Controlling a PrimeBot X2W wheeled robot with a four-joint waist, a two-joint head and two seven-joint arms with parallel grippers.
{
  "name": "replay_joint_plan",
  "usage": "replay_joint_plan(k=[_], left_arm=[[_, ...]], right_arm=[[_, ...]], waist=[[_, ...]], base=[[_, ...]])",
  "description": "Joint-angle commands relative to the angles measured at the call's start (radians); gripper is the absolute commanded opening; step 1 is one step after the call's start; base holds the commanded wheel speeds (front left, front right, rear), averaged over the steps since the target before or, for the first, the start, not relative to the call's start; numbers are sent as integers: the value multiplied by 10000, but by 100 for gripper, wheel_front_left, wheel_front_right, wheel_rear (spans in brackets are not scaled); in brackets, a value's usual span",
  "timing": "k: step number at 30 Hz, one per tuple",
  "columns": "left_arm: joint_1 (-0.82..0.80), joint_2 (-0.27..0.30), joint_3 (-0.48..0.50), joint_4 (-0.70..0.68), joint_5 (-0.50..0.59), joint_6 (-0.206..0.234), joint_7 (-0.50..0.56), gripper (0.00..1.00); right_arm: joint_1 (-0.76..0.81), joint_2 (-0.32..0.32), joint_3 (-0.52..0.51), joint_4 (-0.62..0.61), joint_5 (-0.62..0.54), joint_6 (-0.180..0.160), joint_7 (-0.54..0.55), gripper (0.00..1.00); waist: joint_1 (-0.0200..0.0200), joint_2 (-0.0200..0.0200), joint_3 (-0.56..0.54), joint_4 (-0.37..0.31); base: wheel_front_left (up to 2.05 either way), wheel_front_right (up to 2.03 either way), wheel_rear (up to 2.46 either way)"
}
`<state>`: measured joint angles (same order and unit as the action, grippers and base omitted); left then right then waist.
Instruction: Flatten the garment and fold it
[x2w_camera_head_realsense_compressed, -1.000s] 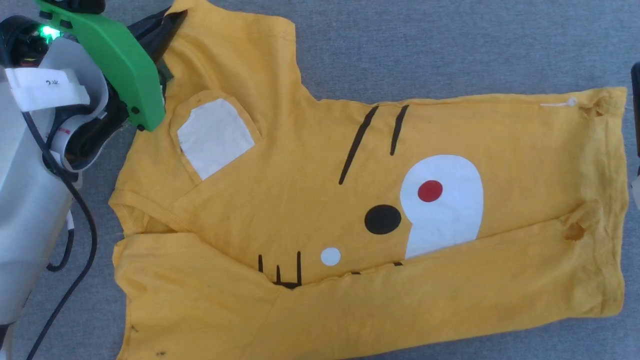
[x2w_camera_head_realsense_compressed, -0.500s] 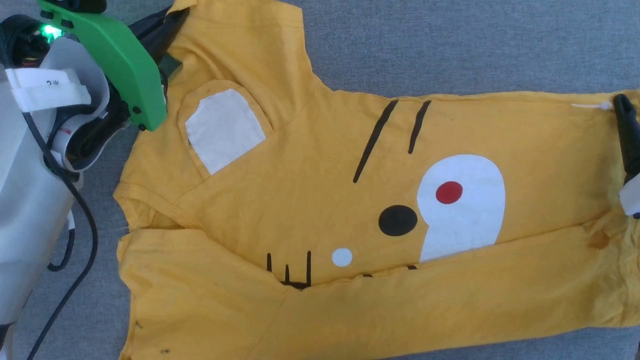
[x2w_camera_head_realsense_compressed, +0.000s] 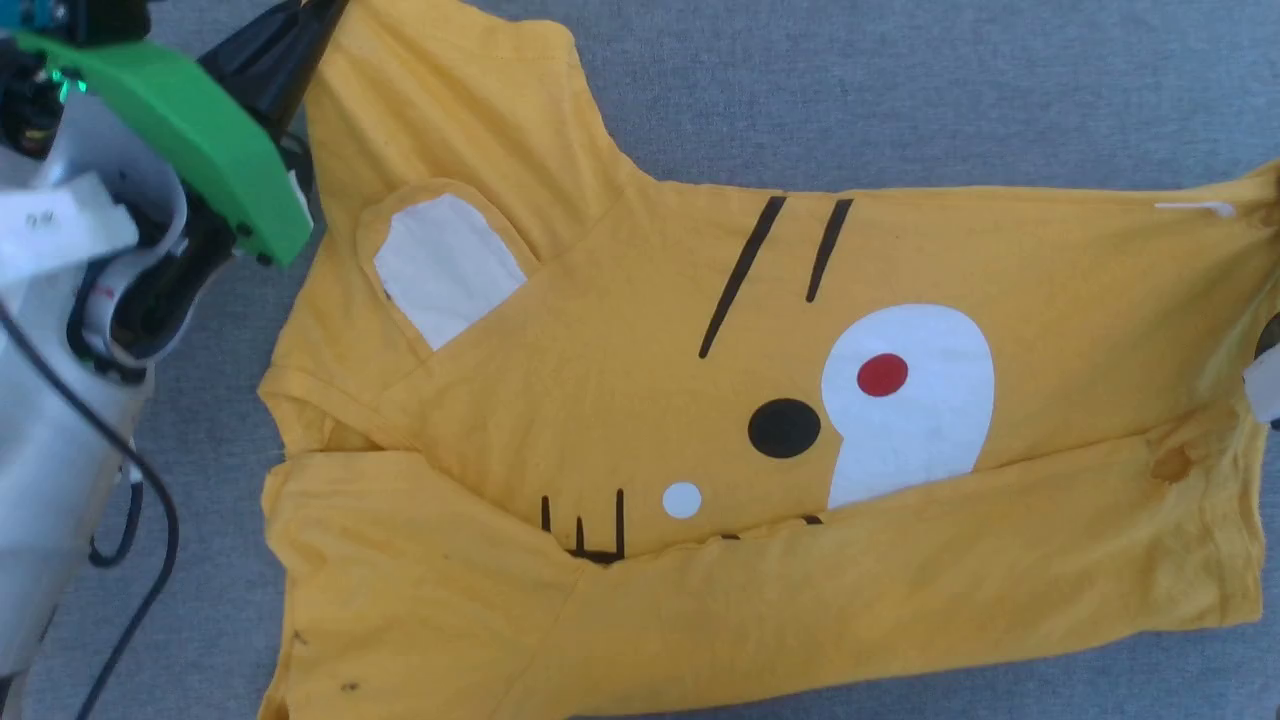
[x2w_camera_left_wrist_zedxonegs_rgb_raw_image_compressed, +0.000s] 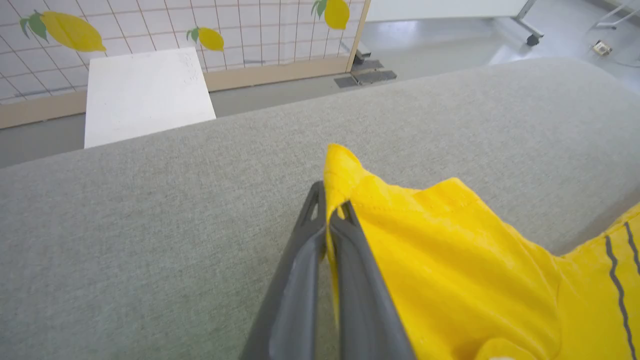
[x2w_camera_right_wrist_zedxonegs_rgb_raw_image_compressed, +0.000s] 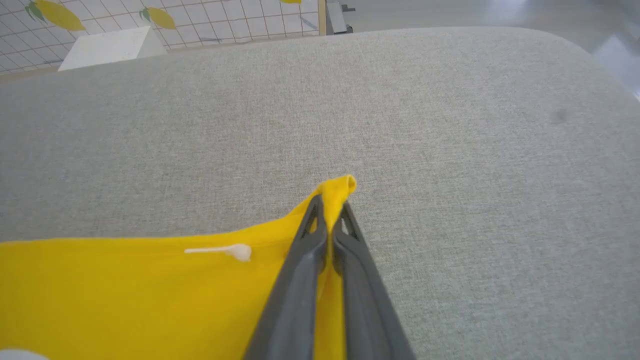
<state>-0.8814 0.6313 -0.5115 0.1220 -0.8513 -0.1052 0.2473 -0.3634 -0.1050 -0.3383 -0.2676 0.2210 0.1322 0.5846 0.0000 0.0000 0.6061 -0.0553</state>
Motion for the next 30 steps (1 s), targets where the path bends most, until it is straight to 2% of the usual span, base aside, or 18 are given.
replay_joint_plan(k=[1, 7, 16, 22, 29, 30], left_arm=[[388, 127, 152, -168, -127, -41, -294, 0], [2257, 426, 634, -1386, -498, 269, -1382, 0], [5693, 712, 806, -2965, -660, 1251, -2555, 0], [7691, 556, 745, -3393, -1061, 1726, -3112, 0], [8712, 196, 11, -2725, -1074, 1878, -3030, 0], [8707, 103, -101, -2547, -1071, 1861, -2984, 15]], right_arm=[[205, -10, -36, -108, 87, -15, -154, 0], [1353, 114, -209, -399, 345, -15, -559, 0], [3137, 410, -371, -442, 874, -15, -1120, 0], [4088, 507, -351, -33, 1207, -15, -1396, 0], [4796, 534, 30, 935, 1047, -15, -1716, 0], [4835, 535, 102, 1113, 930, -15, -1735, 0]], waist=[[0, 0, -671, 39], [0, 0, -1693, 271], [0, 0, -2823, 549], [0, 0, -3289, 636], [0, 0, -3664, 745], [0, 0, -3722, 761]], base=[[0, 0, 0], [0, 0, 0], [0, 0, 0], [0, 0, 0], [0, 0, 0], [0, 0, 0]])
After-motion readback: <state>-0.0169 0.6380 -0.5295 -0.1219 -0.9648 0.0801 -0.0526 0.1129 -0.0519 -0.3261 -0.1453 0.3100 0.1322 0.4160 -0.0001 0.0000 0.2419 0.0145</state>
